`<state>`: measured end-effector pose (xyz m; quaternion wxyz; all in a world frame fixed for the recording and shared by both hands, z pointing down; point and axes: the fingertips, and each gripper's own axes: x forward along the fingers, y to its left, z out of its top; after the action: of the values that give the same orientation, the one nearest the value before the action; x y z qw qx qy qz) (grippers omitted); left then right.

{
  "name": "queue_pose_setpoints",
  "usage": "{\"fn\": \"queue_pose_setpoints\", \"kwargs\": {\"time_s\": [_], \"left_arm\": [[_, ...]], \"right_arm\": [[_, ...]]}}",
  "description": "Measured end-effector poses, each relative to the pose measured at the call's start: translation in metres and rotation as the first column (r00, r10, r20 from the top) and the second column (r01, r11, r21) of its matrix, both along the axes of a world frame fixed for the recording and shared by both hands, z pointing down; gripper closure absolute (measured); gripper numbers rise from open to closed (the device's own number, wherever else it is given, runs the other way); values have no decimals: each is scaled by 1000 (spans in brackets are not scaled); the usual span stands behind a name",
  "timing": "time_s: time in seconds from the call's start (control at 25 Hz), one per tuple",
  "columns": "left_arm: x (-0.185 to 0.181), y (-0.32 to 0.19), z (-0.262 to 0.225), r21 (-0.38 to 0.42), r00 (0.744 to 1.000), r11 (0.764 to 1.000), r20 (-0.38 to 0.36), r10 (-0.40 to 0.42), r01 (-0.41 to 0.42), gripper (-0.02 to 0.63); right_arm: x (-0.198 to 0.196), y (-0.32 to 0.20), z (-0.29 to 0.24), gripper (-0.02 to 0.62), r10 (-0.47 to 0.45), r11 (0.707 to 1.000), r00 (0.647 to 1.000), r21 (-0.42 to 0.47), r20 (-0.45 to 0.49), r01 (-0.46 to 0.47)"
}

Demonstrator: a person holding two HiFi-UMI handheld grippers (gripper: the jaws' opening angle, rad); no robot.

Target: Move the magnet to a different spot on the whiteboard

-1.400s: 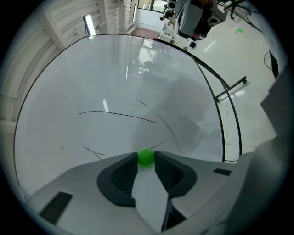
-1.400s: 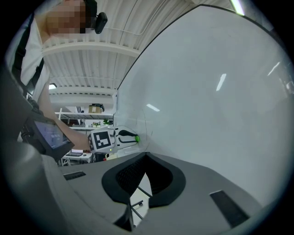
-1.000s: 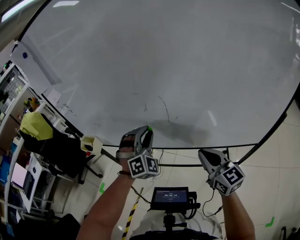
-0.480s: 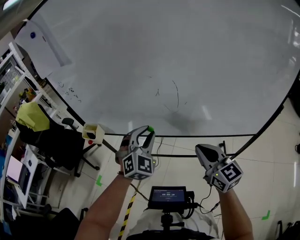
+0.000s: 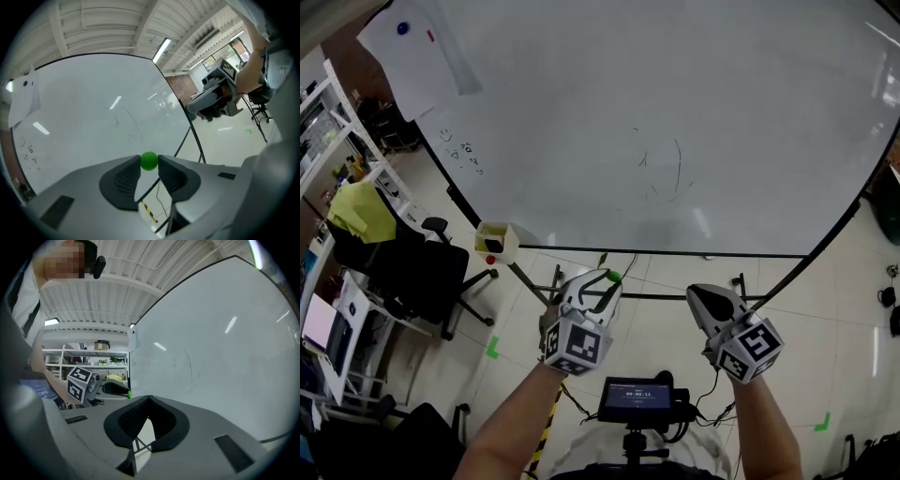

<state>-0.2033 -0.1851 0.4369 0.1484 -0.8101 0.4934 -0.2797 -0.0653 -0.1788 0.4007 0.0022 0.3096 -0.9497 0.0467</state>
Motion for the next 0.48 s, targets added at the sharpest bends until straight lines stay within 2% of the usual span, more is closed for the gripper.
{"fn": "queue_pose_setpoints", "kwargs": {"time_s": [0.16,0.24,0.36,0.48], "left_arm": [[-10,29,-6,-20,987,1000,-160,17,-21,480],[-13,42,-9,-32,963,998,-265,43,-53,480],[-25,60,-11,-68,915,996,-402,33,-66,480],[-38,78,-7,-100,878,993,-479,7,-62,481]], "right_arm": [[-14,22,-2,568,-8,1000,1000,3,-8,8],[-20,31,-3,568,-13,1000,1000,5,-11,13],[-28,45,-3,568,-18,1000,1000,3,-12,18],[-35,57,-5,568,-29,999,999,-18,33,29]]}}
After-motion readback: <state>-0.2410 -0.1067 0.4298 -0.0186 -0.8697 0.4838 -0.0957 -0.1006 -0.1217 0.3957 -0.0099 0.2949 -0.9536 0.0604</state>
